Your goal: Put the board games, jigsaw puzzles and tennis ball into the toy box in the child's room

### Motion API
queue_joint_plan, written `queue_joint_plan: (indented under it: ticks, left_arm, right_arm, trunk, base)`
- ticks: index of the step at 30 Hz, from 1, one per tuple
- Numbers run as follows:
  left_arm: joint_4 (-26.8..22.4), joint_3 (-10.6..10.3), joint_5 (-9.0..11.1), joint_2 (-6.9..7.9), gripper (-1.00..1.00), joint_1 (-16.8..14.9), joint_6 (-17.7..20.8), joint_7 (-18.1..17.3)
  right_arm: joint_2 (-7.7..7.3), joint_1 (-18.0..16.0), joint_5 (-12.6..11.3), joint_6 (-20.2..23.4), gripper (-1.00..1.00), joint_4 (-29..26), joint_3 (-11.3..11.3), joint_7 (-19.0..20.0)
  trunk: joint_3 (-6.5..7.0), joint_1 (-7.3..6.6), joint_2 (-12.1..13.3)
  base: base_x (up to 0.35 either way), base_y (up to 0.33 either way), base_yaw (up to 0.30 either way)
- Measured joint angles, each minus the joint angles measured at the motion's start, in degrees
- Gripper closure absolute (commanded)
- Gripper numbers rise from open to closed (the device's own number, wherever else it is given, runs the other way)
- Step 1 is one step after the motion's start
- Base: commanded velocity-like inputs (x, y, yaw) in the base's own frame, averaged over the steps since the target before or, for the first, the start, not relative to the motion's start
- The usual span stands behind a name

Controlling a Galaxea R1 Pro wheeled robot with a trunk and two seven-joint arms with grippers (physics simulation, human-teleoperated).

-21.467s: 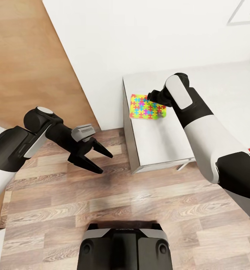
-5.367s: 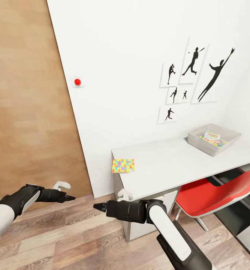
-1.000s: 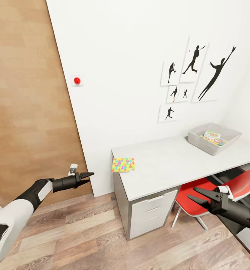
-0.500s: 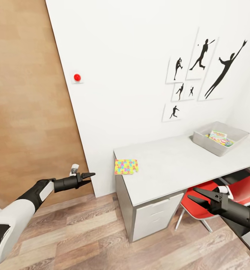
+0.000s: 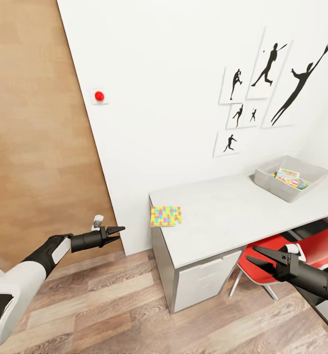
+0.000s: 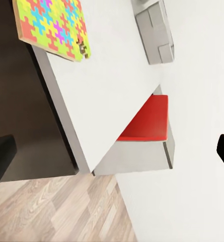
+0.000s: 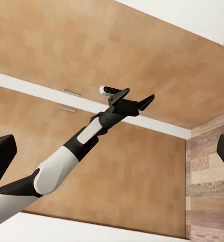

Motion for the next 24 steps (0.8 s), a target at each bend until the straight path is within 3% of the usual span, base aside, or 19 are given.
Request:
queue_joint_plan:
  ticks: [24]
  left_arm:
    - [-0.04, -0.07, -0.11, 0.03, -1.00, 0.00, -0.09, -0.08]
  right_arm:
    - [0.00, 0.00, 0.00, 0.00, -1.00, 0.09, -0.01, -0.08]
  trunk:
    - [-2.25, 0.00, 0.00]
  base:
    - [0.079, 0.038, 0.000]
